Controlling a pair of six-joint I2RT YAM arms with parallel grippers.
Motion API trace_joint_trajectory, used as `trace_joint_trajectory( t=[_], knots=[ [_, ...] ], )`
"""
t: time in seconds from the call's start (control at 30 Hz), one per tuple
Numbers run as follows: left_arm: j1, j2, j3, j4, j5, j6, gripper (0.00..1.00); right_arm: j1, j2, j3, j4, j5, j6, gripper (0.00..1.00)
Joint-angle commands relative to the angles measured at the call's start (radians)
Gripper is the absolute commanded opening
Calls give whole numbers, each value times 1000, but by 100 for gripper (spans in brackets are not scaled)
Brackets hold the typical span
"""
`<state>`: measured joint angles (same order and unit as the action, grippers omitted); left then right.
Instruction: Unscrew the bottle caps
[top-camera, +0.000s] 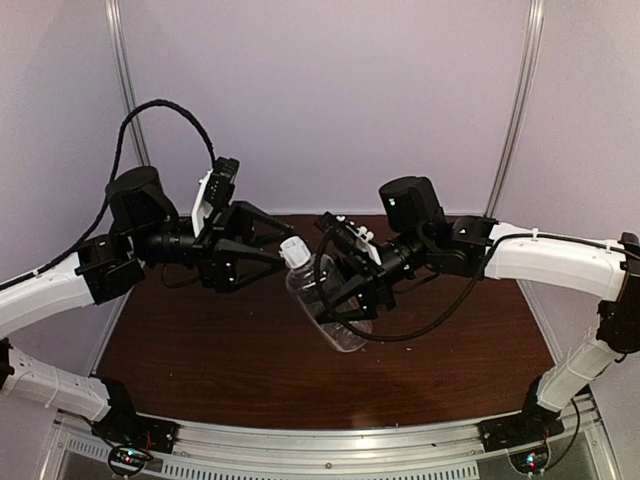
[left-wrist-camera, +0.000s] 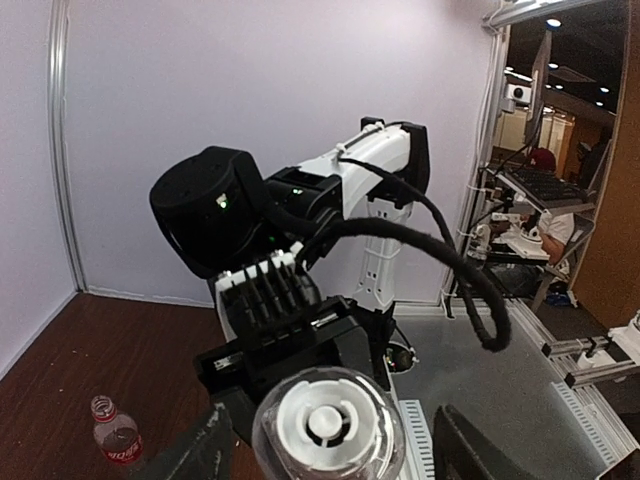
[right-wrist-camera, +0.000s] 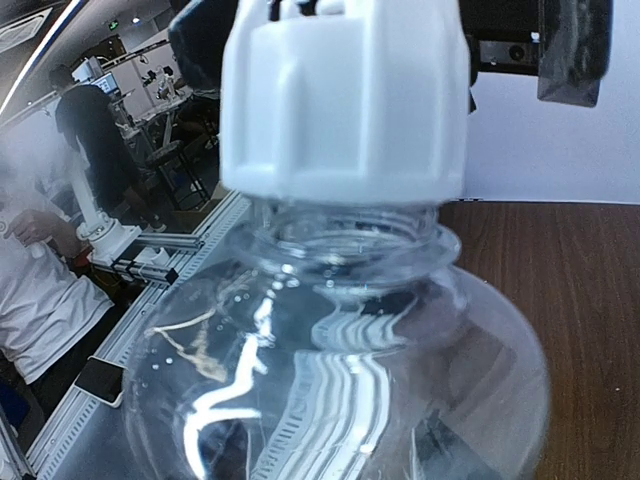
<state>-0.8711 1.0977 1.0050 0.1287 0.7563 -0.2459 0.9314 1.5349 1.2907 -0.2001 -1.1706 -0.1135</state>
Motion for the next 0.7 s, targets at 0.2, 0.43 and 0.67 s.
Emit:
trace_joint_trajectory(
  t=[0.2,0.43,0.67],
  knots=[
    [6,115,41,194,202,-74,54,6,21,22,29,-74,8,41],
    [6,127,18,253,191,-132,29,5,17,16,38,-20,22,40],
    [7,75,-3,135,25,-124,18,-4,-10,10,47,117,50,40]
  ],
)
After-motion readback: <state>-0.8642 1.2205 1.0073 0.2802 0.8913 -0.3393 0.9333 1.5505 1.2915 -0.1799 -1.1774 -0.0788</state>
